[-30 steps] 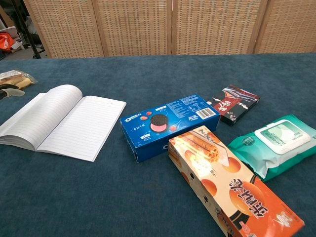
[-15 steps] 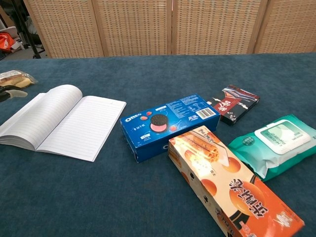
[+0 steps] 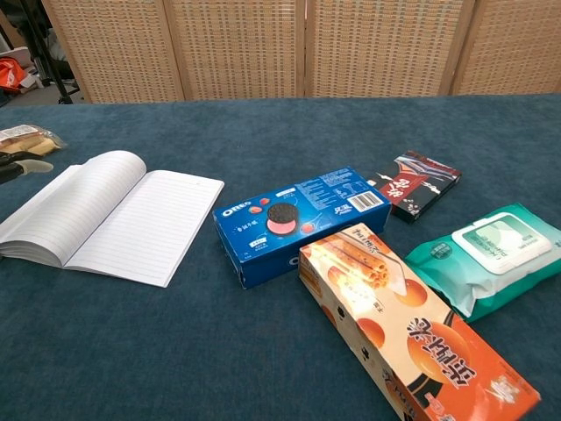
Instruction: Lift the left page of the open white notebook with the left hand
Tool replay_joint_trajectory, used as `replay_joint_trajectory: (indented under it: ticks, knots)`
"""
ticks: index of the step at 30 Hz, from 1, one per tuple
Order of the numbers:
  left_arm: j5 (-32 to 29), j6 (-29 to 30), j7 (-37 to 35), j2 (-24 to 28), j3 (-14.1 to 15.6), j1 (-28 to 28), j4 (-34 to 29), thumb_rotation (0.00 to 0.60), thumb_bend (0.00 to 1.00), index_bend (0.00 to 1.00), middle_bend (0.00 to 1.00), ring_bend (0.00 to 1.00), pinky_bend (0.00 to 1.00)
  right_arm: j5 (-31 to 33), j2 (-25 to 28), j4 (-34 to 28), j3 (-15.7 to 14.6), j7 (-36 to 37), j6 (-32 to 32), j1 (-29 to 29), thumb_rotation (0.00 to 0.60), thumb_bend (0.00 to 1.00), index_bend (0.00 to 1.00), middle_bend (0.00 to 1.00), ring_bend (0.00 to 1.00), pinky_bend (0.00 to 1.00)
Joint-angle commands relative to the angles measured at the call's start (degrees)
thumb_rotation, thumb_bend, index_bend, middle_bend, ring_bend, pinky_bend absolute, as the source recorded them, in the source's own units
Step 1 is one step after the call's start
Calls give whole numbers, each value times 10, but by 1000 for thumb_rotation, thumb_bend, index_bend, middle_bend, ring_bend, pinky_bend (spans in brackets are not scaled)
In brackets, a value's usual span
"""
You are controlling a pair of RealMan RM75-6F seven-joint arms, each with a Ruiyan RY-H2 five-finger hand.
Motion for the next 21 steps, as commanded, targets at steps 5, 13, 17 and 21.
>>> replay_joint_trajectory:
  ticks: [5,13,17,21]
  knots:
    - [-1,0,-4,2,1,0,-6,600,36,0,0,0,0,0,-1,0,0,-1,-1,0,600,53,0,0,0,0]
    - [-6,-6,8,-10,0,-3,12,600,39,0,0,0,0,0,0,0,0,1,0,0,600,53,0,0,0,0]
    - [-6,-4,14,-19,0,-4,24,600,52,0,0,0,0,0,0,0,-1,1,0,0,600,53,0,0,0,0]
    - [2,12,12,-28,0,-3,32,600,109,0,0,0,0,0,0,0,0,0,0,0,600,53,0,0,0,0]
